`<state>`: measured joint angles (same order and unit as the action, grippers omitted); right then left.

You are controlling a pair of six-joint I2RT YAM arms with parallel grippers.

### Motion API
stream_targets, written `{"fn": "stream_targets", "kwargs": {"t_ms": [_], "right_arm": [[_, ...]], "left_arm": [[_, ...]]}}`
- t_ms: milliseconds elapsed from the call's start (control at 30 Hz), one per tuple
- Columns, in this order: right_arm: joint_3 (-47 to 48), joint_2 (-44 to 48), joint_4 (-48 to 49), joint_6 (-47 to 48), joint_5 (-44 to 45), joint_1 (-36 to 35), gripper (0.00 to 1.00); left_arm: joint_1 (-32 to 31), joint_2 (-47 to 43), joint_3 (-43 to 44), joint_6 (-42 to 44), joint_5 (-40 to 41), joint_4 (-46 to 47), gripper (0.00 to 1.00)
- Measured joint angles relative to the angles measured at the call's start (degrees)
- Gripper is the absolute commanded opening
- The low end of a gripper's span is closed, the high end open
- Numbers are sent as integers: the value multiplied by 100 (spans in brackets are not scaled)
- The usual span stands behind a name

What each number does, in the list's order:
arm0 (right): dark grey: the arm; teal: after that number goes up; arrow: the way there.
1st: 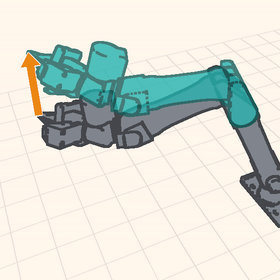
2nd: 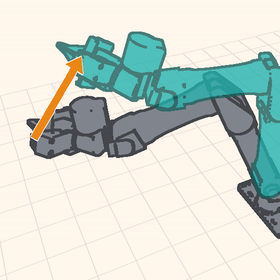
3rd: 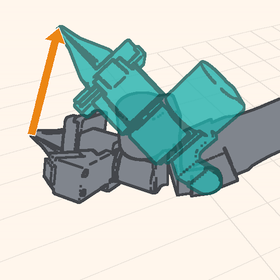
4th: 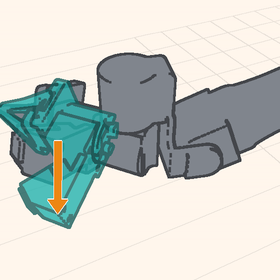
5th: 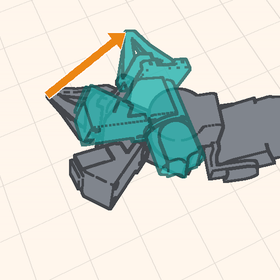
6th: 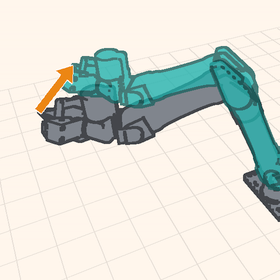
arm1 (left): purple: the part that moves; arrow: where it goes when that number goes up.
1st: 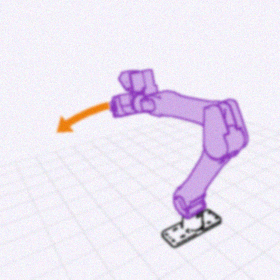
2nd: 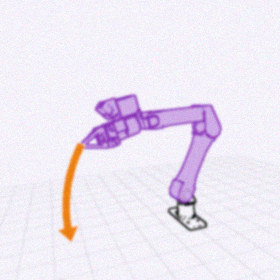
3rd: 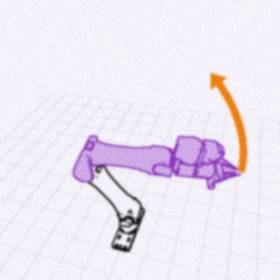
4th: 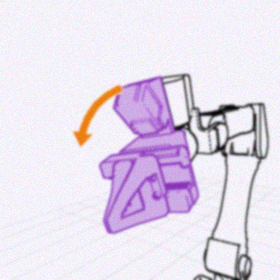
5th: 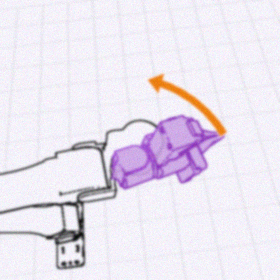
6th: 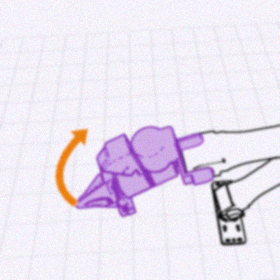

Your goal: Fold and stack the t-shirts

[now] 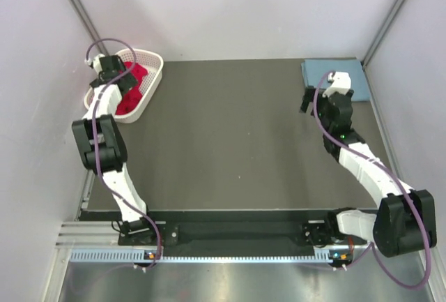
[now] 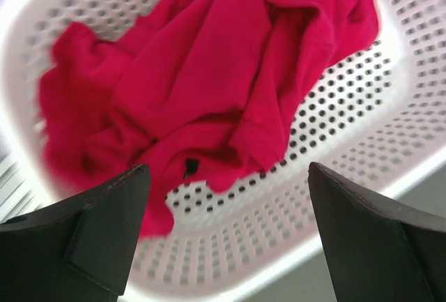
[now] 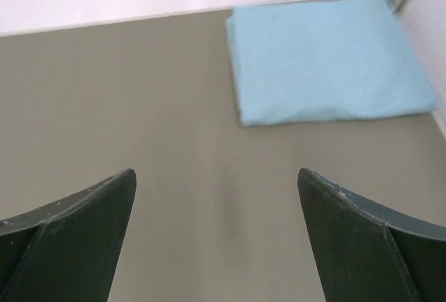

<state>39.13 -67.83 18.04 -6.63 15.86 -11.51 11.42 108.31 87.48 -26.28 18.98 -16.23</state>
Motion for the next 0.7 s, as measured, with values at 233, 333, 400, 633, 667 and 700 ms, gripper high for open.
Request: {"fn": "stream_targets", "kwargs": {"t_ms": [233,333,400,633,667,700], "right_arm": [[1008,-96,-1847,-98,-688,-2,100],[999,-98,-2271,-109,-815,-2,100],[997,-98,-2404,-109,-861,-2,99],[1003,-256,-2767,-151,-1034,-2,87],[1005,-278,-2848,-179,-1086,-2,87],[1005,-284,-2922,-212,-1141,-2,87]], "left_arm": [[350,1589,1567,249,-911,-1209,86],[345,2157,2210,374,-1145,-1508,75],[337,2424,2511,378,-1222,-1613,57],[323,2911,3198,321,-1506,-1961,0],[323,2889,3206,299,-1539,-1969,0],[323,2857,3191,275,-1580,-1958,0]]}}
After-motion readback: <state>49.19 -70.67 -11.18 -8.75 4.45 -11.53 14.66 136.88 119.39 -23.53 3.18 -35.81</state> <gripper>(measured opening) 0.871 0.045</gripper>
